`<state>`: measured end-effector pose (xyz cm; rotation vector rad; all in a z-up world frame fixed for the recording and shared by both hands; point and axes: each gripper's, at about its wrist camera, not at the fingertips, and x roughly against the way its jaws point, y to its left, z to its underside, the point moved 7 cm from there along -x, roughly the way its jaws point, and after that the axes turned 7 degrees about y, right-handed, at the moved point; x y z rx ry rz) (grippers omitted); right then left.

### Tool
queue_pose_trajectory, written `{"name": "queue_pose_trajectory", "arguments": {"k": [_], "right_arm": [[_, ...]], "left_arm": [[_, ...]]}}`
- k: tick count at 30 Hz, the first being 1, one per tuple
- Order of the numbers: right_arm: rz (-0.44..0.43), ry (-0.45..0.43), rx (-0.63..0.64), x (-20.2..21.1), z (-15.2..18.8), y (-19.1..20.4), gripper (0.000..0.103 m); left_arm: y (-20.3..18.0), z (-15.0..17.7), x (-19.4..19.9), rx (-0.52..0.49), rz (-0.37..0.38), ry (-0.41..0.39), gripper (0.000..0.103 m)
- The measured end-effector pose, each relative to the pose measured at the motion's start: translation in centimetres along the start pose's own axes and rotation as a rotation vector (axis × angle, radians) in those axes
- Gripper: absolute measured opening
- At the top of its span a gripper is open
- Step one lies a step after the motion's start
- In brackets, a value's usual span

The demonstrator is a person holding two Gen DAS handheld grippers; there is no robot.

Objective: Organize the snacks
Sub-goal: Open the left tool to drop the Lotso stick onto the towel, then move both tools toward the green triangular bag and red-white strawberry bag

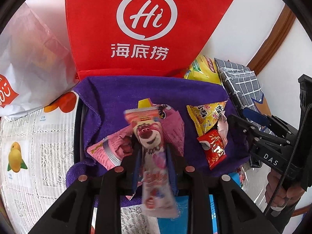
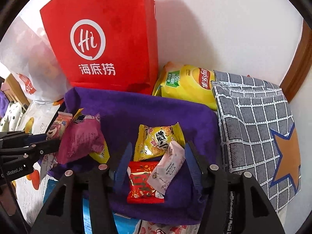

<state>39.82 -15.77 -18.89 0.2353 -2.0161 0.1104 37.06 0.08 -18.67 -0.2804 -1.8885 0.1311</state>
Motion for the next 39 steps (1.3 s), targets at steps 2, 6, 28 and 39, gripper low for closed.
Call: {"name": "queue_pose_trajectory", "arguments": {"k": [2,6,28,39], "right_arm": [[0.003,-0.002,-0.001,0.1,0.0,0.0,0.056],[-0.009,-0.011,-0.009,0.5,-0.1,0.1,0.056],[0.049,-0.1,-0.087,8.9,4.3,0.0,0.057],[0.094,-0.094,-0.092,13.7,10.4,-1.1,0.059]], "left_arm": [[0.1,-0.1,0.4,0.004,-0.003,-0.011,0.044],[-0.2,-0.5,1.9,-0.005,0.004,-0.078,0.057],[-1.5,0.0,7.9,-0.021,0.034,-0.18,0.06],[-2.9,5.0,10.7,-0.076,0.009,-0.185,0.06]]}}
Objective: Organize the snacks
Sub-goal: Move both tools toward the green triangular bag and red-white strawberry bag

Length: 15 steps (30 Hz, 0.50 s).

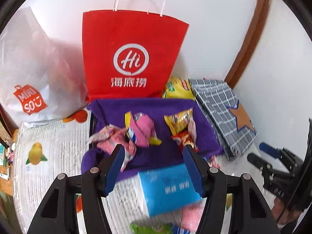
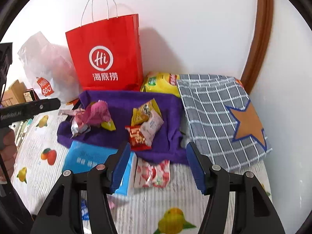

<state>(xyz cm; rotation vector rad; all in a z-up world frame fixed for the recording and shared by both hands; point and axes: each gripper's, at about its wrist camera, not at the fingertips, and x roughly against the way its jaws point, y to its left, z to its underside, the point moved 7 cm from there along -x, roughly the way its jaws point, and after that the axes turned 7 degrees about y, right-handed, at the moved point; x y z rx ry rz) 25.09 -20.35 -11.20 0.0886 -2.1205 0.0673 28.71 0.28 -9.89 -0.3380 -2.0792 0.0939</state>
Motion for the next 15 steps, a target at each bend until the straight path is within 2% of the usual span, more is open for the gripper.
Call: {"name": "queue_pose_trajectory", "arguments": {"k": [9,15], "right_arm": [[0.006,0.026,0.009,0.1,3.4,0.8,0.059],[0.004,0.024,-0.002,0.1,5.4,0.5,0.059]], "left_arm": [[0.1,5.1,1.7,-0.001,-0.023,0.028,0.06],[1.1,7.7,2.0,0.041,-0.027,0.048,0.06]]}}
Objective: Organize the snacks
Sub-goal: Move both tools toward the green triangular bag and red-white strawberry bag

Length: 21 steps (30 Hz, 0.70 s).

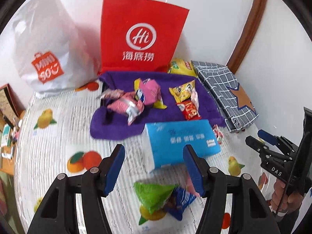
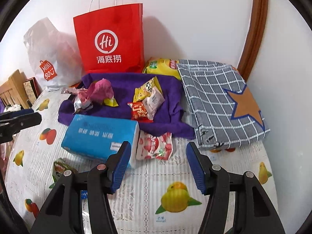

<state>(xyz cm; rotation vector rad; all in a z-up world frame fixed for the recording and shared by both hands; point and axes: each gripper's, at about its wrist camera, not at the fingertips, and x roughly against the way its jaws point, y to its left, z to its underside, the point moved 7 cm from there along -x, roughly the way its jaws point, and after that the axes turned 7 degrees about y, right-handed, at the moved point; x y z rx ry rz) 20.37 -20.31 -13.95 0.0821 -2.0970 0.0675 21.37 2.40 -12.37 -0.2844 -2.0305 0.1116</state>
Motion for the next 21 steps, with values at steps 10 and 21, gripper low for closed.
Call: {"name": "queue_pose_trajectory", "arguments": {"k": [10,21], "right_arm": [[-0.024,0.054,-0.065,-2.0,3.1,-1.8,0.059],[-0.026,0.094,-0.06,-4.7,4.8,-1.4,0.059]], "left_arm": [[0.5,3.0,-1.8,0.021,0.006,0.057,0.06],[2.0,4.0,-3.1,0.054,0.017,0.073,0.06]]}}
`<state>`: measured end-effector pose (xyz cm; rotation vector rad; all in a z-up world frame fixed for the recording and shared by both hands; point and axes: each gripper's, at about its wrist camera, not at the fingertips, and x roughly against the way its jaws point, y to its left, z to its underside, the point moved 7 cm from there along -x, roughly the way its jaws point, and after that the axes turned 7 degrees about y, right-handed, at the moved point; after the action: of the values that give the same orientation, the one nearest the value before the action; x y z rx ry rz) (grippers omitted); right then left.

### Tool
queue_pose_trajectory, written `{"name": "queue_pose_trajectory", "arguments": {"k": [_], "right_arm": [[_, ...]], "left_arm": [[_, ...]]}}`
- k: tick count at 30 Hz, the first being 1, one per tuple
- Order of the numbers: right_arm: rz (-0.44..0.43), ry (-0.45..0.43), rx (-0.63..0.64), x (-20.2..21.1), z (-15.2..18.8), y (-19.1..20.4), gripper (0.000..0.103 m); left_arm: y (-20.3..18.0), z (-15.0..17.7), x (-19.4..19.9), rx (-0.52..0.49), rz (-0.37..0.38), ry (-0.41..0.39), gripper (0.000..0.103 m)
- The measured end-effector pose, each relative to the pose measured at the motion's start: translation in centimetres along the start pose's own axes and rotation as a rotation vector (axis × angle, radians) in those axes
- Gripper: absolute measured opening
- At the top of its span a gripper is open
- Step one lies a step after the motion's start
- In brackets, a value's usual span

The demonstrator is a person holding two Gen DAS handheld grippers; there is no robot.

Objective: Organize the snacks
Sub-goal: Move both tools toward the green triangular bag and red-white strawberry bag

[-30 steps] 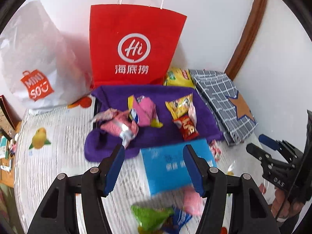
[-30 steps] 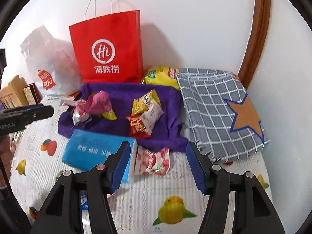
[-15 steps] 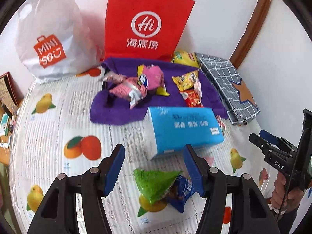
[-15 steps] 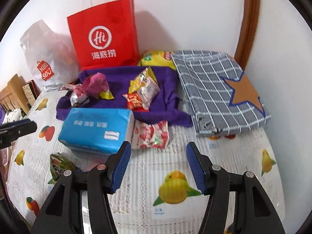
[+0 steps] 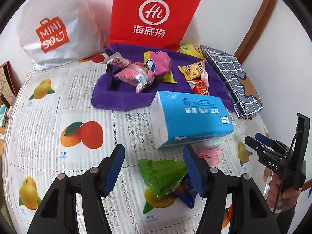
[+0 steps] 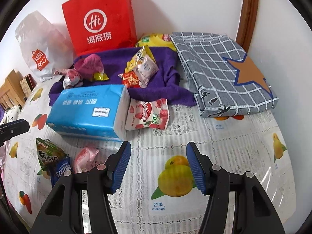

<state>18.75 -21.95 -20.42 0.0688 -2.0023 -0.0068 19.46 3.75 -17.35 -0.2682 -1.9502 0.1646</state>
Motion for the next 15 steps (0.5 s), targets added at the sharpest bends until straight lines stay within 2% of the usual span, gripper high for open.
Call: {"name": "queue_pose_trajectory", "arguments": {"k": [15], "right_arm": [[-0.03,0.028,-0.032,-1.8,-0.1,-0.2,0.059]], "left_arm": [[0.9,0.1,-0.9,0.022,0.02,0.014,0.06]]}}
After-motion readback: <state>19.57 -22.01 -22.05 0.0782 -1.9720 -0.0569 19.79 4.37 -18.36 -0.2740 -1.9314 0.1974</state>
